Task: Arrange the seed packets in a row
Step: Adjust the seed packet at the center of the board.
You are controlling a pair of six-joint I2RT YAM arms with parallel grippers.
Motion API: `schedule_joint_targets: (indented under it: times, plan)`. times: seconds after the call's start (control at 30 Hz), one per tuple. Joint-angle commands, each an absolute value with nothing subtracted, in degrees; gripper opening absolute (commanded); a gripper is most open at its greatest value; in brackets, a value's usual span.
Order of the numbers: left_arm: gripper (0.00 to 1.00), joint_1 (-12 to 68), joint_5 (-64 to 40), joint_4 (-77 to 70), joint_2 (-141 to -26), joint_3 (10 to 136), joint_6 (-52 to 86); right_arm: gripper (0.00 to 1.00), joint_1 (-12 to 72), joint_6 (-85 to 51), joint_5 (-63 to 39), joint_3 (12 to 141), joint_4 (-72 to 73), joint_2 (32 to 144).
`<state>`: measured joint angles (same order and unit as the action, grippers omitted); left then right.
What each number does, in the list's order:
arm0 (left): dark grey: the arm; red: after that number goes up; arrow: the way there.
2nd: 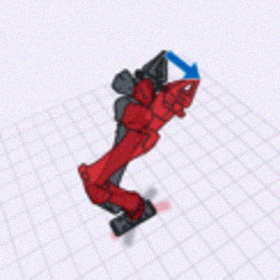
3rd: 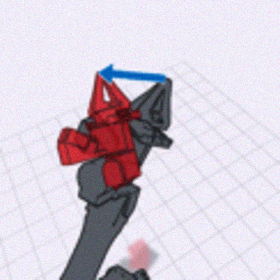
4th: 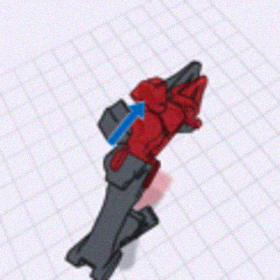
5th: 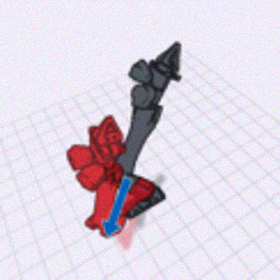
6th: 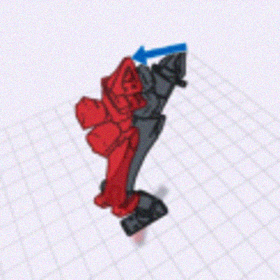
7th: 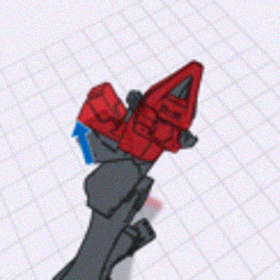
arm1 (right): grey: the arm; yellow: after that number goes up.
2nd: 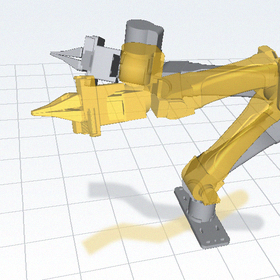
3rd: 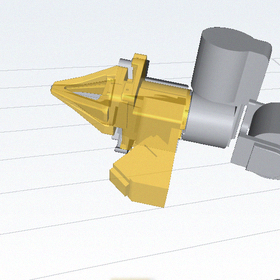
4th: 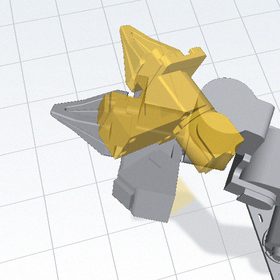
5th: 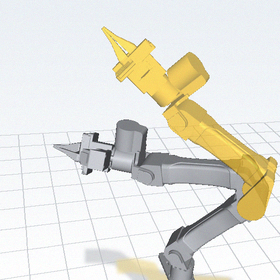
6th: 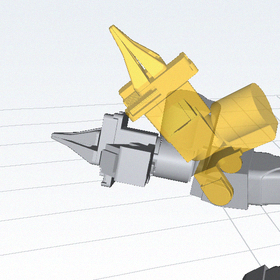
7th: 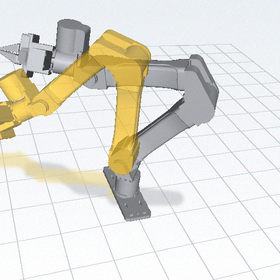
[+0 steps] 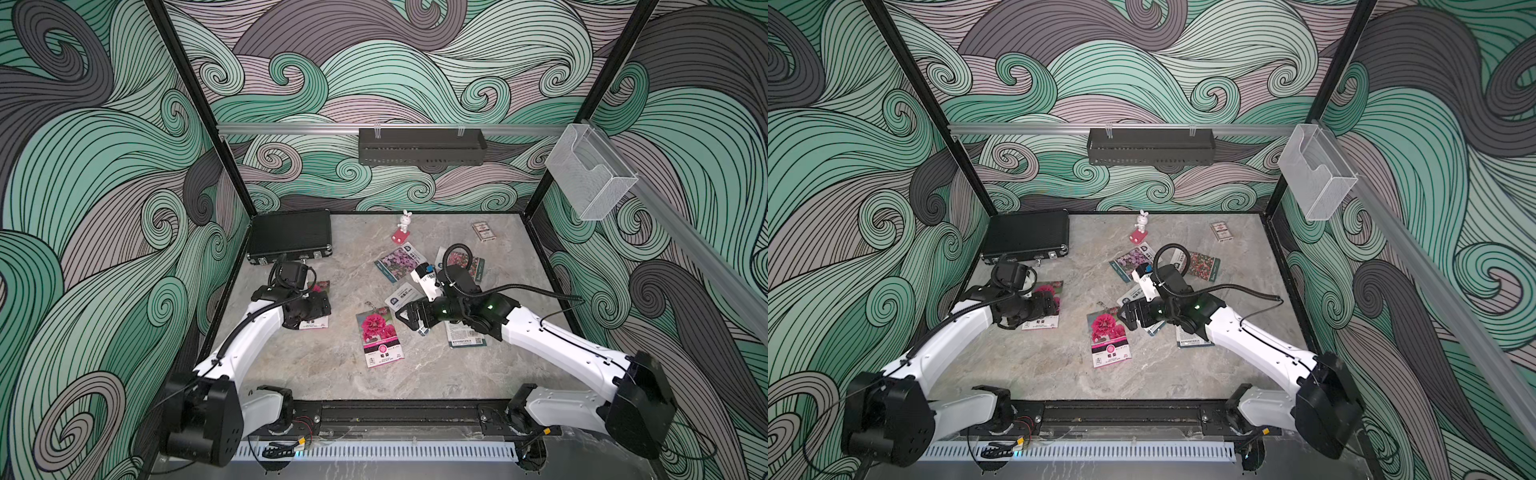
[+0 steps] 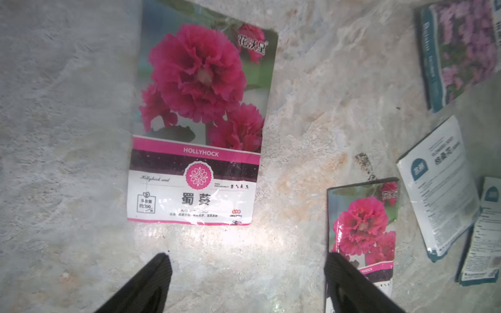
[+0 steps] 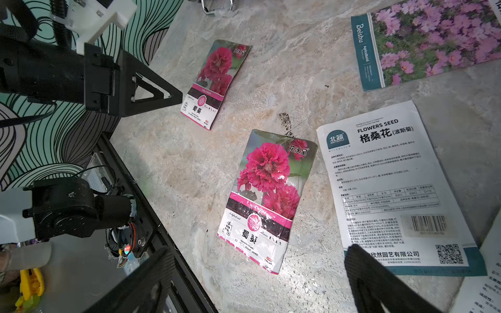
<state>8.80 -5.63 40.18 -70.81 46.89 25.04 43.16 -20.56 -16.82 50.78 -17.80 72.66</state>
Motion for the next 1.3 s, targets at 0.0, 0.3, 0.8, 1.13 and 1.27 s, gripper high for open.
schedule_joint_targets:
  times: [0.0, 0.3, 0.8, 1.13, 1.27]
  plan:
    - [0.90, 10.24, -4.34, 43.27, -73.99, 50.86, 24.01, 1.00, 43.37, -20.31, -18.22, 51.95, -17.28, 73.51]
    - [0.88, 10.57, 3.42, 46.17, -88.83, 58.78, 19.48, 1.00, 43.35, -19.33, -19.38, 50.56, -13.77, 74.31]
    - [0.83, 10.96, 7.65, 48.37, -98.02, 62.93, 15.75, 1.00, 43.33, -17.40, -21.14, 49.68, -9.05, 75.17]
    - [0.82, 13.45, 8.13, 46.94, -100.71, 63.46, 17.20, 0.99, 43.33, -17.80, -21.79, 48.01, -7.48, 74.94]
    - [0.82, 13.36, 9.57, 47.08, -102.16, 63.86, 16.80, 1.00, 43.33, -17.58, -21.52, 47.48, -7.38, 73.97]
